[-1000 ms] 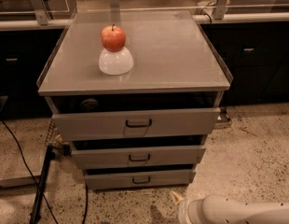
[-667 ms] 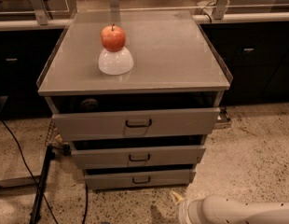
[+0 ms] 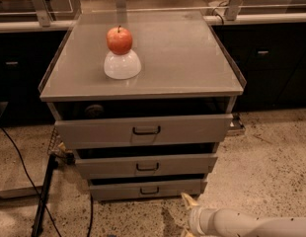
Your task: Open bottom drawer
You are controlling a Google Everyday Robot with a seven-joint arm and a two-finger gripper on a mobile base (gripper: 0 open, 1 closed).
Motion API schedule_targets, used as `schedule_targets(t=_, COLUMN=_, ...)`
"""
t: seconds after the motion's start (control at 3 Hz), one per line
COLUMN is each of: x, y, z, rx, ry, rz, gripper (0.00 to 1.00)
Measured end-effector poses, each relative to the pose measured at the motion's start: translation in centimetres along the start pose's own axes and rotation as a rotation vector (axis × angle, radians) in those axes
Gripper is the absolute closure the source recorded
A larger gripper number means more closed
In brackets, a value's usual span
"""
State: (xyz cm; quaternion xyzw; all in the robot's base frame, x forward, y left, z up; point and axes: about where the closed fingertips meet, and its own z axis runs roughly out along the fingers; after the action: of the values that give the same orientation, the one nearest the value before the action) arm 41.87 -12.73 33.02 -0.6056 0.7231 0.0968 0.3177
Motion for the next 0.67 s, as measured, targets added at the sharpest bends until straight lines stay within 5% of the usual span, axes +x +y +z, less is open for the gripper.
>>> schedule_targets(t=0.33, x=2.1, y=-4.2, z=2.6, rx=0.067, ry=-0.009, rz=-0.033, gripper=0.0)
schedule_targets(t=0.67, x=3.5, y=-7.0, z=4.1, rx=0.081, ry=0.003, rz=-0.029, gripper=0.0)
